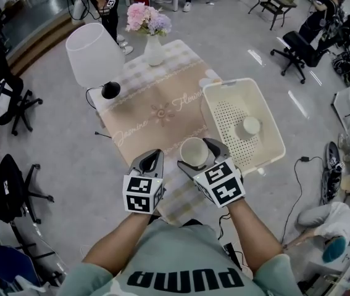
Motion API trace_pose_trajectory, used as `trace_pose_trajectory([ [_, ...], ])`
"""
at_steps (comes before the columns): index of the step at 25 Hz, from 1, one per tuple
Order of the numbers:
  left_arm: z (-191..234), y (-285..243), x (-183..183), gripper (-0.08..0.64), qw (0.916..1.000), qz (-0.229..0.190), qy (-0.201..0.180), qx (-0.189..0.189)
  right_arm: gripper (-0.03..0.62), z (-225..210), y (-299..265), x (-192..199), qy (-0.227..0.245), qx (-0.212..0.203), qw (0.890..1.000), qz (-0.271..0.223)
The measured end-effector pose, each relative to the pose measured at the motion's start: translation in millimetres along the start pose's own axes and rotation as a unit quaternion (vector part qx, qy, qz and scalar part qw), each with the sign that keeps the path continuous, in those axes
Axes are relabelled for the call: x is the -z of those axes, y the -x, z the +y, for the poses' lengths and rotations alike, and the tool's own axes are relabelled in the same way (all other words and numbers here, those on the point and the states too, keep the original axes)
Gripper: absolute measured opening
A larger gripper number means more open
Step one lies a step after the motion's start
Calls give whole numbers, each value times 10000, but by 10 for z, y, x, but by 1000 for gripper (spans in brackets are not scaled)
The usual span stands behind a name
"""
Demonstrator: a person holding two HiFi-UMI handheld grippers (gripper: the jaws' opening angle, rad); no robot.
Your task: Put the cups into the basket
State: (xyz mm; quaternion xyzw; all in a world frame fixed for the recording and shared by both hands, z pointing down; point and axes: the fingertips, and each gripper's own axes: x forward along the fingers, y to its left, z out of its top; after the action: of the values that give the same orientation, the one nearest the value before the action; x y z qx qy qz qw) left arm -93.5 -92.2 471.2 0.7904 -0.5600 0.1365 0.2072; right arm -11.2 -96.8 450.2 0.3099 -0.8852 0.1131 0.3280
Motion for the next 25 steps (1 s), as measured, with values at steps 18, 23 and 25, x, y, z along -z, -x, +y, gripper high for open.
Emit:
trace_pose_trajectory([
  [18, -391, -336, -446, 2, 9991, -138, -240, 328, 391, -1258, 341, -502, -659, 896, 9923, -546],
  [23, -477, -398, -524, 2, 9987, -145, -234, 425, 391, -1586, 301, -536, -966, 1097, 9875, -597],
  [25, -469, -440, -536, 2, 9987, -141, -250, 429, 391, -1701, 245, -530, -1012, 1206, 9859, -566],
])
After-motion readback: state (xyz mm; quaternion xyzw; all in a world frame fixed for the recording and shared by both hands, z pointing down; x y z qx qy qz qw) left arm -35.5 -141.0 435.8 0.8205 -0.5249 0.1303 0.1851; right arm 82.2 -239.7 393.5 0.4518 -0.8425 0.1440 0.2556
